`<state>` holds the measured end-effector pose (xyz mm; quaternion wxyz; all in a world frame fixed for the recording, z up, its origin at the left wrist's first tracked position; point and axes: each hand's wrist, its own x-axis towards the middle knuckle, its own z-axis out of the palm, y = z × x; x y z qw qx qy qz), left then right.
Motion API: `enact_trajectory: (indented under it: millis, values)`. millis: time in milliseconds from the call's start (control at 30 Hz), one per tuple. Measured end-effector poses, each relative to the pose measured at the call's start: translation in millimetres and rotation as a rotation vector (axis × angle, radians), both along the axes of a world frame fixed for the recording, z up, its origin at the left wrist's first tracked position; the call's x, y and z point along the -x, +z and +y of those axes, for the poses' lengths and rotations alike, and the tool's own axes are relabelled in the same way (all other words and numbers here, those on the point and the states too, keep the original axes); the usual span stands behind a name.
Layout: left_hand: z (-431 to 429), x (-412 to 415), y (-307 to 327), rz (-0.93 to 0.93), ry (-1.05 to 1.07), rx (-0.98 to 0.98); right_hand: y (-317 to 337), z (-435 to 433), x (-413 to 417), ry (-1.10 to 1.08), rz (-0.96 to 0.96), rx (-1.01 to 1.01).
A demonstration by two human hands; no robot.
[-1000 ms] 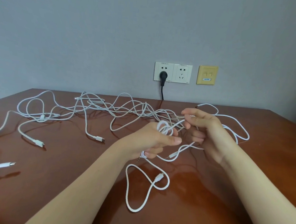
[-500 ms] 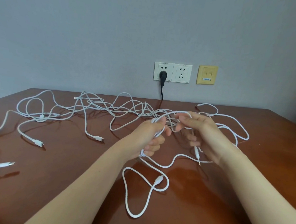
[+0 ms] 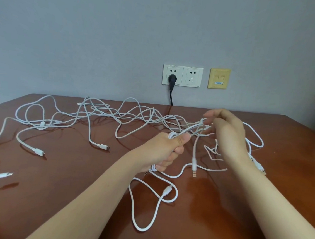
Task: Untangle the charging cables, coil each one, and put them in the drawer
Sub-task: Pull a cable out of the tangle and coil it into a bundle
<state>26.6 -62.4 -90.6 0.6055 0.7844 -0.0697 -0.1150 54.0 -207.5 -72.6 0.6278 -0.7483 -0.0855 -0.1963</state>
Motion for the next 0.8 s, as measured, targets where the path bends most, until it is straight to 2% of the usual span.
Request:
enact_trajectory:
  millis: [100,167,233,300,400,467,600,733,800]
  values:
    - [-2.7,-0.8,-1.1,0.014,0.012,-0.069,-4.4,8.3,9.3,0.115,-0.212,0.318]
    - [-6.3,-0.6,-2.7,-0.028,0.017,-0.206,-9.7,12.5,10.1,0.160,-0.286,0.540]
    - [-8.8,0.8,-3.1,-0.100,0.021,-0.340,-15.8,13.7,7.8,0.173,-0.308,0.638]
    - [-8.7,0.7,-3.2,-0.128,0.029,-0.361,-20.1,12.9,6.3,0.194,-0.306,0.712]
    - [-7.4,-1.7,-3.8,-0.138,0.073,-0.358,-20.8,13.7,6.7,0.205,-0.281,0.736]
    - [-8.0,-3.1,-4.2,-0.149,0.121,-0.340,-19.2,16.3,8.1,0.227,-0.224,0.681]
    - [-5.1,-6.7,-2.4,-0.159,0.267,-0.220,-13.9,15.6,9.3,0.318,0.051,0.536]
    - [-0.7,-9.5,-3.8,-0.164,0.331,-0.232,-8.8,11.6,9.9,0.279,0.015,0.788]
    - [0.5,-10.4,-5.6,-0.144,0.320,-0.239,-7.9,10.7,10.6,0.288,-0.027,0.788]
